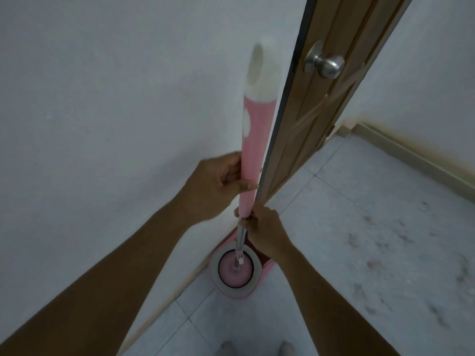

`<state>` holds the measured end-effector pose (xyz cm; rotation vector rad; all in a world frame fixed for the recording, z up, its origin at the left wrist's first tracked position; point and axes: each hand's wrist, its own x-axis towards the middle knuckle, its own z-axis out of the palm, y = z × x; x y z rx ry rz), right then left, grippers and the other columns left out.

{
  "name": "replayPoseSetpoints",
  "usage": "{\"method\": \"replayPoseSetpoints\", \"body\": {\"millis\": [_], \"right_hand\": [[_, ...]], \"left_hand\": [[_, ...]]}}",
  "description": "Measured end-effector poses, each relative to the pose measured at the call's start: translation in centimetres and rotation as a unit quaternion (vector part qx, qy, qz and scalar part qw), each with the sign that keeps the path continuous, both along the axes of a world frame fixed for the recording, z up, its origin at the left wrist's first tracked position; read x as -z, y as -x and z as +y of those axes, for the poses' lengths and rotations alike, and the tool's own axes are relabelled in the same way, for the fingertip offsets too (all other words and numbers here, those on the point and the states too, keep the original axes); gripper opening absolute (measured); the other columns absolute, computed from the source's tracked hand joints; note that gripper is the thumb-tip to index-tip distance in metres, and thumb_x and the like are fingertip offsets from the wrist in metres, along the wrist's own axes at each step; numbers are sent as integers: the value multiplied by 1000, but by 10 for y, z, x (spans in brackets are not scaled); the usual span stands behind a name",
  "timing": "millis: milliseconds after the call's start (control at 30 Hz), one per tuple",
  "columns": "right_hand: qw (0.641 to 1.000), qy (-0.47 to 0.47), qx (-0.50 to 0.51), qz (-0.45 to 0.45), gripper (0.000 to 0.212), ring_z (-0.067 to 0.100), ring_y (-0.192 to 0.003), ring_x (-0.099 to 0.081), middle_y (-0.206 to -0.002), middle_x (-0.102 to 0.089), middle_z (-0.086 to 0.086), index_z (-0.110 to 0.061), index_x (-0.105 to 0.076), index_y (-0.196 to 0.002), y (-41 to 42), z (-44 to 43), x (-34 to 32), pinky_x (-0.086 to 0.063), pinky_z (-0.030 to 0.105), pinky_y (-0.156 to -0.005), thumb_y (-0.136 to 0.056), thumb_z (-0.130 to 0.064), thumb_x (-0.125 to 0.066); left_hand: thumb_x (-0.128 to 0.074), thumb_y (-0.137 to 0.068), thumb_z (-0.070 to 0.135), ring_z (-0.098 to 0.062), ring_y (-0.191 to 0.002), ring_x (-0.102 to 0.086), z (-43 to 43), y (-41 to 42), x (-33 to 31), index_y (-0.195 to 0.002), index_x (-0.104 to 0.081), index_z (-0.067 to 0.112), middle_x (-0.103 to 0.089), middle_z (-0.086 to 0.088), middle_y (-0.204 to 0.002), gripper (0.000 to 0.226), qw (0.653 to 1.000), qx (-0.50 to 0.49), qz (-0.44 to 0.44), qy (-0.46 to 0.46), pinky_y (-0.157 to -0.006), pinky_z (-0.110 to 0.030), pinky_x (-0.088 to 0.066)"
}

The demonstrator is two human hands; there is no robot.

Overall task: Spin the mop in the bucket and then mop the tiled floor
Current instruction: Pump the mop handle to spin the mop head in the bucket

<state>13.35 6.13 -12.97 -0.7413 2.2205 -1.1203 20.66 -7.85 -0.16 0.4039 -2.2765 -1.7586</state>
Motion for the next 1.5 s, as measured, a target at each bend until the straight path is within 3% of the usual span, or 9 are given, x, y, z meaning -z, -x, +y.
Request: {"method": "replayPoseSetpoints", "body": {"millis": [200, 333, 567, 733, 833, 1000, 1167, 1367, 1500], "right_hand": [[995, -68, 61, -47, 20, -4, -67, -59, -70, -60, -15, -18, -65, -86, -27, -2, 66, -44, 5, -56, -96, -6, -54], [987, -134, 6, -86, 9, 15, -78, -72, -80, -74, 2, -15, -70, -85, -21, -3, 100, -59, 32, -76, -85, -10, -62], [989, -92, -17, -116, 15, -2, -52, -63, -82, -71, 7, -14, -67, -101, -11, -2, 67, -44, 8, -47, -92, -6, -59], [991, -61, -55, -110, 30, 6, -93, -68, -104, -72, -6, -19, -70, -114, 8, -1, 32, -55, 16, -81, -88, -5, -66], [992, -31, -55, -107, 27, 1, -90, -66, -106, -72, -7, -24, -68, -106, 17, 0, 0, -51, 10, -75, -87, -5, -69], [987, 77, 9, -139, 40, 10, -100, -71, -107, -74, -1, -10, -69, -116, 22, 8, -28, -56, 25, -90, -79, 3, -75], [975, 17, 55, -214, 60, 9, -113, -65, -122, -69, -4, -16, -59, -131, 13, 38, 37, -54, 31, -96, -79, 12, -63], [933, -112, 153, -306, 24, 13, -70, -56, -80, -61, 2, -1, -68, -109, -45, 41, 117, -45, 25, -64, -90, -6, -54], [916, -112, 200, -331, 19, 12, -57, -49, -71, -58, 3, -24, -73, -95, -51, 29, 161, -41, 23, -50, -86, -20, -57]], "left_hand": [[-71, -85, 0, -17, -109, -69, 5, -12, 89, -129, -61, 6, -71, -5, -121, 45, 998, -15, -52, 19, -101, -35, -52], [-71, -88, 8, -22, -104, -70, 4, -23, 117, -122, -68, 10, -73, -7, -115, 34, 986, 44, -139, 74, -99, -34, -54], [-70, -88, 4, -6, -111, -66, 2, -21, 100, -127, -62, 15, -70, 4, -120, 41, 994, 22, -111, -10, -99, -24, -51], [-81, -73, 5, -16, -112, -67, -1, -9, 56, -127, -59, 14, -70, -5, -120, 59, 995, 31, -52, -76, -98, -30, -53], [-82, -67, 17, -19, -107, -70, 5, -1, 32, -127, -58, 11, -71, -8, -119, 64, 995, 40, -40, -80, -92, -30, -56], [-68, -87, 1, -3, -99, -70, 7, 11, 2, -127, -57, 9, -71, 6, -110, 42, 999, 30, -21, -27, -82, -12, -53], [-69, -86, 7, -14, -104, -70, 4, 9, -28, -129, -57, 7, -71, -1, -112, 45, 1000, 15, 22, 4, -97, -30, -54], [-74, -83, 10, -3, -96, -72, 16, 16, -59, -130, -58, 1, -70, 1, -108, 51, 992, -11, 110, 66, -83, -15, -55], [-75, -84, 18, 0, -95, -71, 19, 20, -70, -128, -60, 3, -69, 9, -106, 49, 982, -25, 151, 115, -83, -14, -55]]}}
